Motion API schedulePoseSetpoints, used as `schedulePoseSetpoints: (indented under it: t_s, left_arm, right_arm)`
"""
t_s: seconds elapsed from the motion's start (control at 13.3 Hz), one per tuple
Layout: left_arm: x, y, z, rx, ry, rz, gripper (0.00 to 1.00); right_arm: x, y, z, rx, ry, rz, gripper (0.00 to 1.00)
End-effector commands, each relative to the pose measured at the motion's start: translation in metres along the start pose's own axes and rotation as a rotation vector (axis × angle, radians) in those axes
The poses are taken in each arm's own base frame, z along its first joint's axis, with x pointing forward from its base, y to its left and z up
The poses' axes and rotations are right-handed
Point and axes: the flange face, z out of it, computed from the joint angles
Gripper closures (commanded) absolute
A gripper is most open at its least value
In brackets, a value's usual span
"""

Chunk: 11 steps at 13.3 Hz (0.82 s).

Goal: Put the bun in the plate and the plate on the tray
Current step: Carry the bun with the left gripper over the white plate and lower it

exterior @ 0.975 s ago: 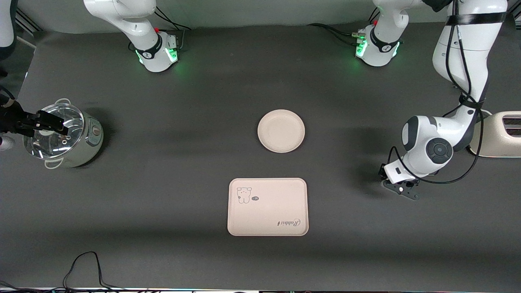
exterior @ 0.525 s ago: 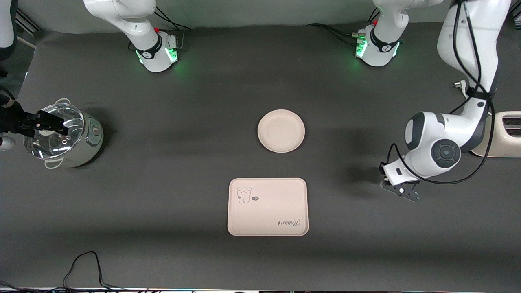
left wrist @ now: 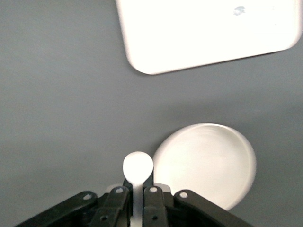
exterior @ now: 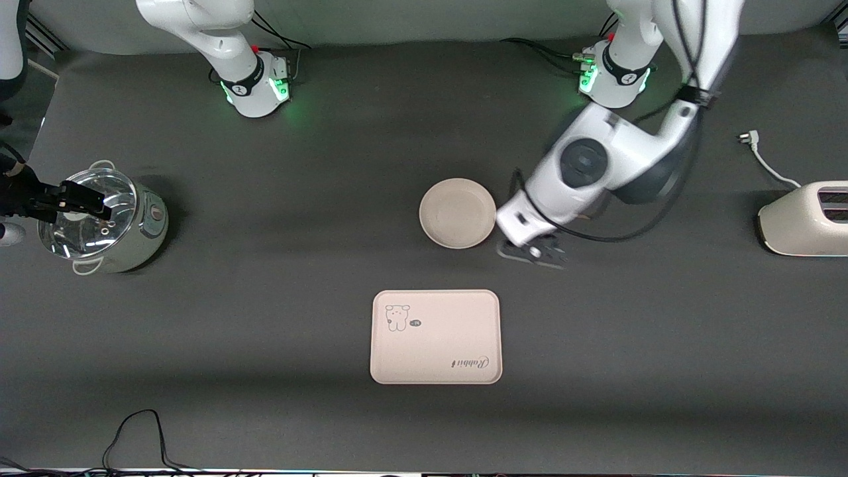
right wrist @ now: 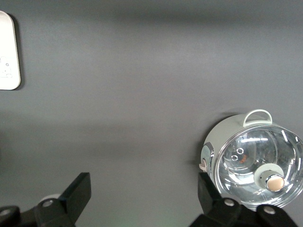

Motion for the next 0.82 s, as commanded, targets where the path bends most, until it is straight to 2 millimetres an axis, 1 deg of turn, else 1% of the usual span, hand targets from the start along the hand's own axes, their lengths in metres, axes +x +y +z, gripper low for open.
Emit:
schedulePoseSetpoints:
  t_s: [0.0,0.07,0.15,0.3,0.45,0.53,0.6,0.67,0.75]
  left_arm:
    - [-0.028,0.019,0.048,-0.014,0.013,-0.079,1.00]
    - [-0.036,0.021,0.071,-0.016,0.021,-0.097,1.00]
    - [-0.044,0.027,0.092,-0.014,0.029,-0.101,1.00]
    - [-0.048,0.029,0.130,0.011,0.043,-0.131,1.00]
    - [-0.054,0.036,0.160,0.001,0.073,-0.170,1.00]
    - [-0.057,0.038,0.164,0.000,0.076,-0.170,0.80]
    - [-0.059,0.041,0.162,0.001,0.075,-0.168,0.65]
    - [-0.062,0.044,0.161,0.002,0.070,-0.167,0.40]
    - [-0.066,0.049,0.160,0.006,0.065,-0.162,0.20]
  right_arm:
    - [-0.002,0.002,-0.002,-0.016,0.002,-0.003,0.00]
    - [-0.003,0.002,-0.001,-0.016,0.001,-0.003,0.00]
    - [-0.003,0.004,0.001,-0.015,-0.004,0.000,0.00]
    - [-0.003,0.002,0.000,-0.015,-0.002,-0.001,0.00]
    - [-0.003,0.003,0.001,-0.015,-0.004,-0.001,0.00]
    - [-0.003,0.003,0.001,-0.015,-0.004,-0.001,0.00]
    - [-0.003,0.001,0.001,-0.015,-0.004,-0.004,0.00]
    - [-0.003,0.003,0.001,-0.015,-0.004,-0.001,0.00]
    - [-0.003,0.003,0.002,-0.015,-0.005,-0.001,0.00]
